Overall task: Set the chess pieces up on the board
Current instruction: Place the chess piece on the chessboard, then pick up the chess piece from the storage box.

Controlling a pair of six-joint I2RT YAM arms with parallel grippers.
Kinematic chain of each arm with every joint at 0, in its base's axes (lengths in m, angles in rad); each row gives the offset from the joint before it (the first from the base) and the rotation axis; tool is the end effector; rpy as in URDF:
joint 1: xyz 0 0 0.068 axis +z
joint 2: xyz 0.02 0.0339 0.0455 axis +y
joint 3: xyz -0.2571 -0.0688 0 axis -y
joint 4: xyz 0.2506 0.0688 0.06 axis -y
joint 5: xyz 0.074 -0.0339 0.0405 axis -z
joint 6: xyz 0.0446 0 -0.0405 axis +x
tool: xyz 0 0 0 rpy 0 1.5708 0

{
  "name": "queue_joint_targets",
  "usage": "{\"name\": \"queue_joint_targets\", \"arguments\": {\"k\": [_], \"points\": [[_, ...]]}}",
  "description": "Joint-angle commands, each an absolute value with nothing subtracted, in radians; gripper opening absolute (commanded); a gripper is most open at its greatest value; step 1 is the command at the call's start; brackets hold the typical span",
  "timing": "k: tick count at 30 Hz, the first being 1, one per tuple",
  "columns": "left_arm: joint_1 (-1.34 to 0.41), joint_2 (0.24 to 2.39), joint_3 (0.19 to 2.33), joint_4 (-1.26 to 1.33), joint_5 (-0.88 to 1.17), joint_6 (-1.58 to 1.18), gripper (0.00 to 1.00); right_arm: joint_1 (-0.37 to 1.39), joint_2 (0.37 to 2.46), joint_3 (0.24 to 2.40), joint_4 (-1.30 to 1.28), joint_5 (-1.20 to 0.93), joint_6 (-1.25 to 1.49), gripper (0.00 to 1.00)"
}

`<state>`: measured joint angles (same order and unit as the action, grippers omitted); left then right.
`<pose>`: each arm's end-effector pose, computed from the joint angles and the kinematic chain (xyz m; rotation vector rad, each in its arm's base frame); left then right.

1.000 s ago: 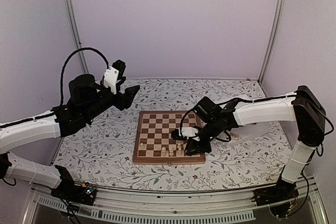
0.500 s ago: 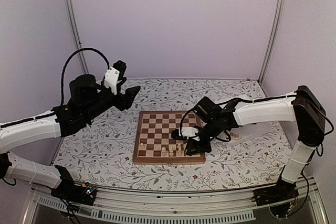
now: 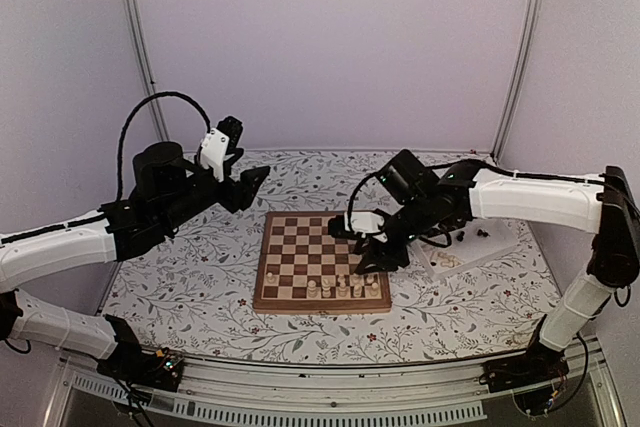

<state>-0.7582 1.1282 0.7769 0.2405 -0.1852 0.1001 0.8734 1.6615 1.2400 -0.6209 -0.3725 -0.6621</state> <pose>0.2111 -0.1886 0.3029 0.5739 1.5907 -0.3392 0.2154 0.2823 0.2220 -1.9020 1.7794 0.5616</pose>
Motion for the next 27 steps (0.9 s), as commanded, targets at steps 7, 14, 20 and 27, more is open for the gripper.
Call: {"name": "queue_joint_targets", "arguments": {"k": [7, 14, 20, 27], "points": [[-0.747, 1.191, 0.939, 0.127, -0.048, 0.051, 0.78, 0.426, 1.336, 1.363, -0.570, -0.394, -0.637, 0.91], [-0.750, 1.333, 1.132, 0.037, 0.038, 0.003, 0.92, 0.137, 1.343, 1.244, -0.505, -0.518, -0.560, 0.72], [-0.750, 1.443, 1.240, -0.076, 0.063, -0.025, 0.83, 0.139, 1.438, 1.136, -0.643, -0.335, -0.711, 0.38], [-0.749, 1.497, 1.262, -0.092, 0.053, -0.022, 0.82, 0.199, 1.516, 1.077, -0.699, -0.253, -0.737, 0.30]]}}
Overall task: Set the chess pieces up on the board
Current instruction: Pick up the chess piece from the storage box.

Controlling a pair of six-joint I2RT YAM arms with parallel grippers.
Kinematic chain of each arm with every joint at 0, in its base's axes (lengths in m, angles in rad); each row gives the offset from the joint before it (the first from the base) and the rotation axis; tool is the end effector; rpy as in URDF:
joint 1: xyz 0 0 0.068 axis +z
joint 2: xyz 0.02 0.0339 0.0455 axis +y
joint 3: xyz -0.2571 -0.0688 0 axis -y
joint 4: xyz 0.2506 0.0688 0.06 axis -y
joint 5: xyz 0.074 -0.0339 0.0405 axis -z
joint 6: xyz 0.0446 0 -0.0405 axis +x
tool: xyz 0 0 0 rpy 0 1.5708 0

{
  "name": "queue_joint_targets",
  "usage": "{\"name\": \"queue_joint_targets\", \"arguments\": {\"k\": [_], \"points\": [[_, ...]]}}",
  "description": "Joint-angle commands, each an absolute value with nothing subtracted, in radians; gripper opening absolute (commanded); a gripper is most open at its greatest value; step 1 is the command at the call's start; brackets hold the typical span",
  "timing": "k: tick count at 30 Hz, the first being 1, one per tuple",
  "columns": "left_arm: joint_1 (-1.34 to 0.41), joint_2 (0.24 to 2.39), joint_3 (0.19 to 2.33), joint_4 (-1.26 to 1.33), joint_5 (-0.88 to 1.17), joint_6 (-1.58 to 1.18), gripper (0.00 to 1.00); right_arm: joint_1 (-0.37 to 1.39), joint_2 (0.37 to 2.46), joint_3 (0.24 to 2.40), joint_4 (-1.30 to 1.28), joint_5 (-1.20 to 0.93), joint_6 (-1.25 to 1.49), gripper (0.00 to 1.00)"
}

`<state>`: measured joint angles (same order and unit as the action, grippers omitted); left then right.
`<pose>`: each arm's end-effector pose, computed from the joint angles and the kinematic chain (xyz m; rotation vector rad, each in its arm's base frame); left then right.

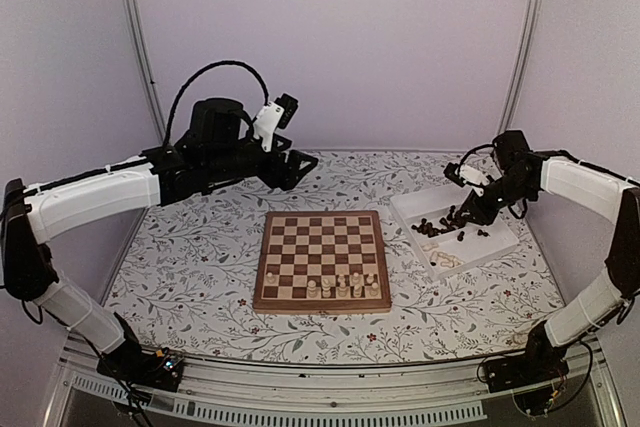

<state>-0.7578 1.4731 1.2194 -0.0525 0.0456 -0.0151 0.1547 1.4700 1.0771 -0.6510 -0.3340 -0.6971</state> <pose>0.2642 -0.2528 0.3288 0.7254 1.7745 -0.5698 0.3011 0.0618 0.2284 -1.1543 2.2649 0.2289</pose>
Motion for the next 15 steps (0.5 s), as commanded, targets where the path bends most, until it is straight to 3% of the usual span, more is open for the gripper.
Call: {"name": "queue_joint_targets", "arguments": {"k": [1, 15], "points": [[-0.749, 1.507, 1.272, -0.101, 0.053, -0.018, 0.82, 0.207, 1.544, 1.080, -0.710, -0.237, -0.741, 0.29], [-0.740, 1.576, 1.323, -0.157, 0.033, 0.023, 0.82, 0.251, 1.747, 1.118, -0.820, -0.193, -0.755, 0.34]]}}
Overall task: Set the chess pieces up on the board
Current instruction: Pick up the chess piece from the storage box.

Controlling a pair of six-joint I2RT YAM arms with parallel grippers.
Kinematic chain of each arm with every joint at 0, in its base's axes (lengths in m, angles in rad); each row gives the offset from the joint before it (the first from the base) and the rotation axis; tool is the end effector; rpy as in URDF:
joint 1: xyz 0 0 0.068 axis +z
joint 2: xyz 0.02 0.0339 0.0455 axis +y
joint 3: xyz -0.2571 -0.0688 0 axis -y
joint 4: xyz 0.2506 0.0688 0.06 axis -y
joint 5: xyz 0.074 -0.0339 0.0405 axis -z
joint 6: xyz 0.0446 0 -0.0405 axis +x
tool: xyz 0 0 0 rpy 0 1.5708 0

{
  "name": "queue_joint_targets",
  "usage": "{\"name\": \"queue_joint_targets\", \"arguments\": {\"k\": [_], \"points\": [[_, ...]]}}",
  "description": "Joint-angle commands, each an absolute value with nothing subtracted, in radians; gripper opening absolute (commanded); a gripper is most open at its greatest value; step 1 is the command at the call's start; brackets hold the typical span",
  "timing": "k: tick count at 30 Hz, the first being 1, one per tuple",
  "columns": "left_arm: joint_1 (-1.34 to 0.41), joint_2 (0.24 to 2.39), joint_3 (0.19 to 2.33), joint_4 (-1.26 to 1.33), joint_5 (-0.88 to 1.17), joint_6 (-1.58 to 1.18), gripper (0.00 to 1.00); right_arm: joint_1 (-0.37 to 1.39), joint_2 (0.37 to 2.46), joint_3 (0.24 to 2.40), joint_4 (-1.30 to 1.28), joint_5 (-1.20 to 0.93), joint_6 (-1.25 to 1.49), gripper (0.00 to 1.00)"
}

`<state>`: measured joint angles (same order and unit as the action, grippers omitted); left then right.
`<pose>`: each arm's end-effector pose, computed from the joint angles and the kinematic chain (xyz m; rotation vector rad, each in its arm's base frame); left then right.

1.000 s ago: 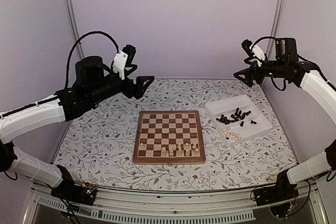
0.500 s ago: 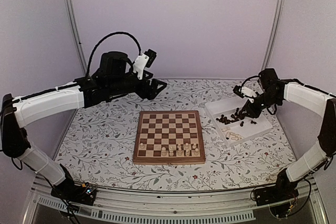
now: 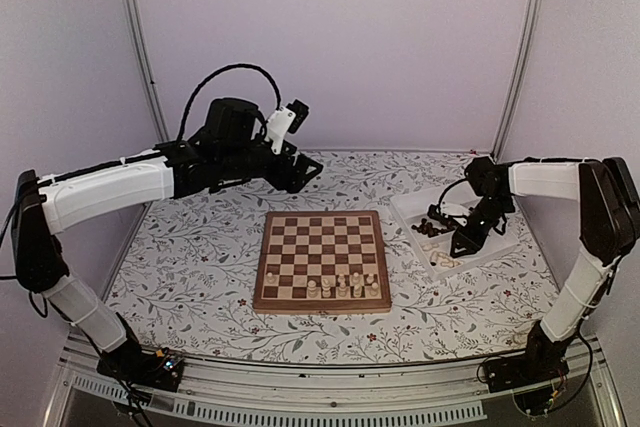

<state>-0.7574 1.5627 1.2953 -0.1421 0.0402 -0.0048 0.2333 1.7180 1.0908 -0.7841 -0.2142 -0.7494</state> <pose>0.2780 -0.2653 0.3150 0.7668 1.8681 -0.5304 0.3038 0.0819 0.1532 -1.4014 2.5657 0.2443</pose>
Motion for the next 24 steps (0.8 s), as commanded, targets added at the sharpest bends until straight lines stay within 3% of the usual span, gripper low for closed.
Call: {"name": "queue_joint_targets", "arguments": {"k": [1, 8, 18, 24], "points": [[-0.738, 1.577, 1.324, -0.158, 0.033, 0.023, 0.82, 0.251, 1.757, 1.120, -0.821, -0.192, -0.751, 0.33], [-0.732, 1.584, 1.331, -0.157, 0.043, 0.024, 0.82, 0.252, 1.792, 1.118, -0.817, -0.173, -0.738, 0.32], [-0.729, 1.644, 1.352, -0.138, 0.086, -0.030, 0.82, 0.256, 1.816, 1.085, -0.791, -0.133, -0.726, 0.20], [-0.729, 1.700, 1.389, -0.142, 0.142, -0.066, 0.80, 0.256, 1.800, 1.085, -0.812, -0.124, -0.694, 0.24]]}}
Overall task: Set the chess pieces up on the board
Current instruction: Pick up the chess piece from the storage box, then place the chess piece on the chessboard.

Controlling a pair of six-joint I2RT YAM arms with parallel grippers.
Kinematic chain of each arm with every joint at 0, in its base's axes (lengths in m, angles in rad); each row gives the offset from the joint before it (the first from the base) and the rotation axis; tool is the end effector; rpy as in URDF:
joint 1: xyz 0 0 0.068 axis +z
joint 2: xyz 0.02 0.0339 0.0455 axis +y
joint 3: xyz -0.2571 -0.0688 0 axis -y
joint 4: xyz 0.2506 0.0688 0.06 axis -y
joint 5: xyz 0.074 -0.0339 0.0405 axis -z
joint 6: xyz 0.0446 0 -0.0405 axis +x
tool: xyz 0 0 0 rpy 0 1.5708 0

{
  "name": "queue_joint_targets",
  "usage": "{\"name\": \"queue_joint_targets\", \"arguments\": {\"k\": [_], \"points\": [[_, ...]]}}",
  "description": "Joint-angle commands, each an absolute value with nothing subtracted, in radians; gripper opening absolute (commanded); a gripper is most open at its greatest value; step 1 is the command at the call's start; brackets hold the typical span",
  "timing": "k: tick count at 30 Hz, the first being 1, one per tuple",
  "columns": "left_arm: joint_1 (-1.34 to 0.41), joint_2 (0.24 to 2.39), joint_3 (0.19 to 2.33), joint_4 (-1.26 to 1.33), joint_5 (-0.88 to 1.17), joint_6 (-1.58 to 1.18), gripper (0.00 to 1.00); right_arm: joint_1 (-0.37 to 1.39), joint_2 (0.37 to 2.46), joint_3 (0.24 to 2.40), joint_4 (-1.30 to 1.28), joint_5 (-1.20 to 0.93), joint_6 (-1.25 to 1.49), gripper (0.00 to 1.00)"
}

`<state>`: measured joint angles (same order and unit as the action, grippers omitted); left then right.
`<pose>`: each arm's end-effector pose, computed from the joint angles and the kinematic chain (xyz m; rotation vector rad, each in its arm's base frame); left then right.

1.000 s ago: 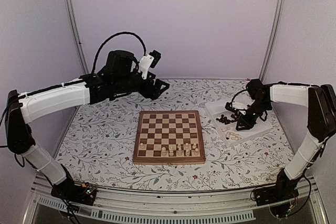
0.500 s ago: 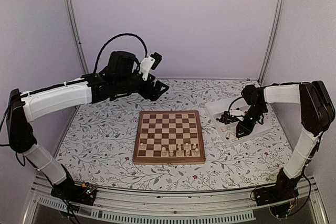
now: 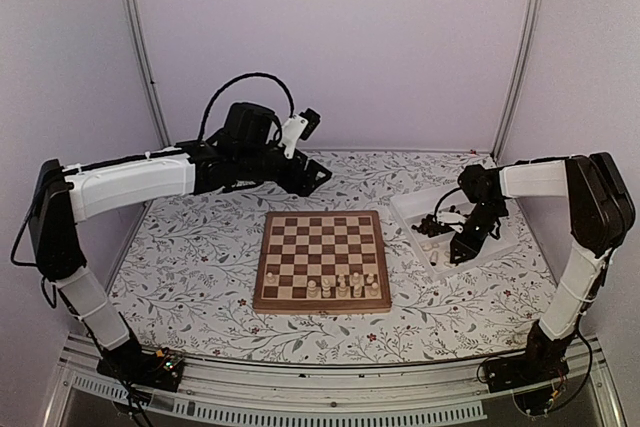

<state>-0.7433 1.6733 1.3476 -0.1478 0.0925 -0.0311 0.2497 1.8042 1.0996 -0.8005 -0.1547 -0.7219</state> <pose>0.2978 -0.2793 0.2919 0.7844 1.9392 -0.5722 0.3055 0.0850 0.1292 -1.4238 2.6801 0.2054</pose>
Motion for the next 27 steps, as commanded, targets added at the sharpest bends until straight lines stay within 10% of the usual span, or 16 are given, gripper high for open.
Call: {"name": "queue_joint_targets", "arguments": {"k": [1, 9, 27], "points": [[-0.729, 1.702, 1.389, -0.138, 0.146, -0.070, 0.79, 0.255, 1.794, 1.085, -0.814, -0.122, -0.687, 0.22], [-0.729, 1.733, 1.384, -0.067, 0.205, -0.128, 0.78, 0.256, 1.744, 1.113, -0.780, -0.170, -0.681, 0.02], [-0.841, 2.159, 1.637, 0.269, 0.538, -0.538, 0.63, 0.306, 1.533, 1.144, -0.650, -0.477, -0.780, 0.00]]}}
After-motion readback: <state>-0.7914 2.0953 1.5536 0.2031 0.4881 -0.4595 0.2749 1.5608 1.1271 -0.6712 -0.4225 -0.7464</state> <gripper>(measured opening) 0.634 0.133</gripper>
